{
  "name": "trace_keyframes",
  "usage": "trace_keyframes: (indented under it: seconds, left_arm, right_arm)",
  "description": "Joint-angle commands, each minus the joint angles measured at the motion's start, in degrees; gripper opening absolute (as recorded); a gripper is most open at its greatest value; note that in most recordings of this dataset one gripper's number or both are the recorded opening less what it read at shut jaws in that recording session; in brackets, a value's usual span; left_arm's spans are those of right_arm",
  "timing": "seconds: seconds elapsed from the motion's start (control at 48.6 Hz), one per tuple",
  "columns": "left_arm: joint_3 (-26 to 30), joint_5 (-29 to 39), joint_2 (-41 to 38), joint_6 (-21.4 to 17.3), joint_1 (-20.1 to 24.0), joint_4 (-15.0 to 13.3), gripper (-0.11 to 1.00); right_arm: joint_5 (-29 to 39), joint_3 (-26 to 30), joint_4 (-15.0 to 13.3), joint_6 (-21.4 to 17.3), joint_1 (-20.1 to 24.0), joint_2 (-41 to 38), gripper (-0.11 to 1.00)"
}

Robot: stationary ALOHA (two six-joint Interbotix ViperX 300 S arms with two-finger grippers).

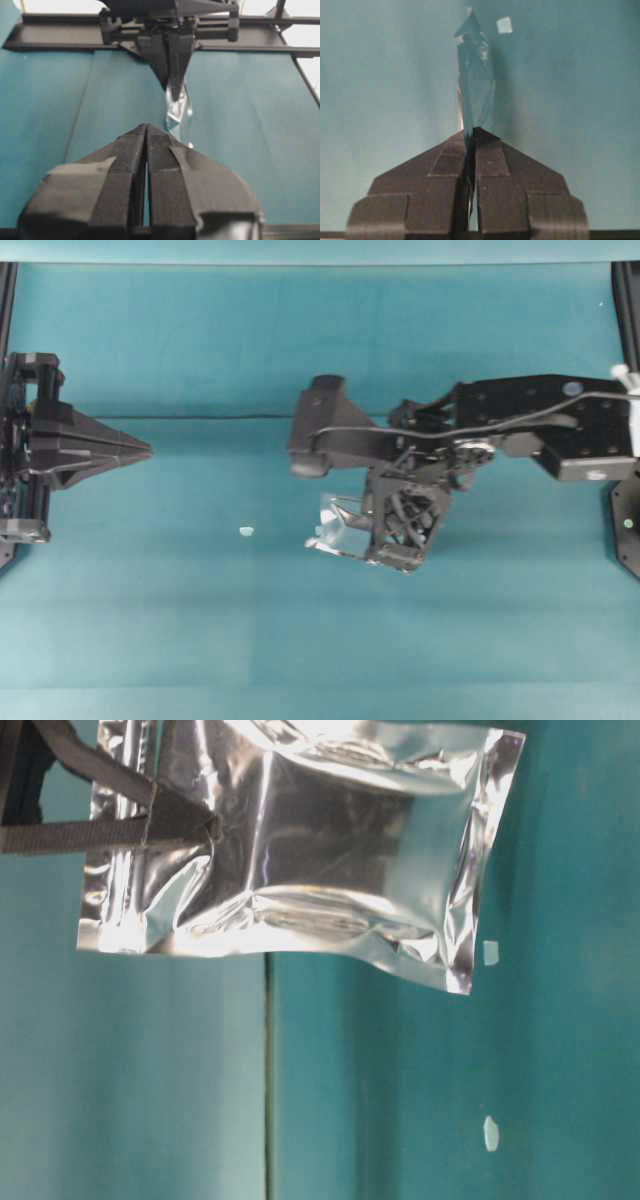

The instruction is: Hand over the silver zip bag and make it stand upright.

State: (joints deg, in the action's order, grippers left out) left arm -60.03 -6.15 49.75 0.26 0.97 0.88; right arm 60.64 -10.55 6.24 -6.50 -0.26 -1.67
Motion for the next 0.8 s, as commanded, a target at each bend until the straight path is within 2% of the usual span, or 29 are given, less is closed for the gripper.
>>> trace_keyframes:
  seconds: [0.0, 0.185, 0.432, 0.638, 0.782]
  left_arm:
    - [0.53, 0.00, 0.00, 0.18, -0.09, 0.18, -0.01]
    - [0.44, 0.09, 0.09, 0.09, -0.09, 0.18, -0.01]
    - [0.26, 1.67, 0.09, 0.26, 0.09, 0.18, -0.01]
    - [-0.09, 2.90, -0.18, 0.26, 0.26, 0.18, -0.01]
    - [-0.53, 3.34, -0.18, 0.35, 0.44, 0.18, -0.01]
  right_arm:
    - [0.88, 2.90, -1.41, 1.76, 0.53, -0.18, 0.01]
    - [1.32, 6.06, -4.83, 3.34, 1.05, -2.02, 0.01]
    - [1.67, 8.61, -7.47, 5.27, 1.58, -4.66, 0.01]
    - [3.78, 11.16, -8.09, 8.70, 2.29, -7.47, 0.01]
    - [4.13, 12.83, -8.17, 9.32, 2.20, -9.23, 0.01]
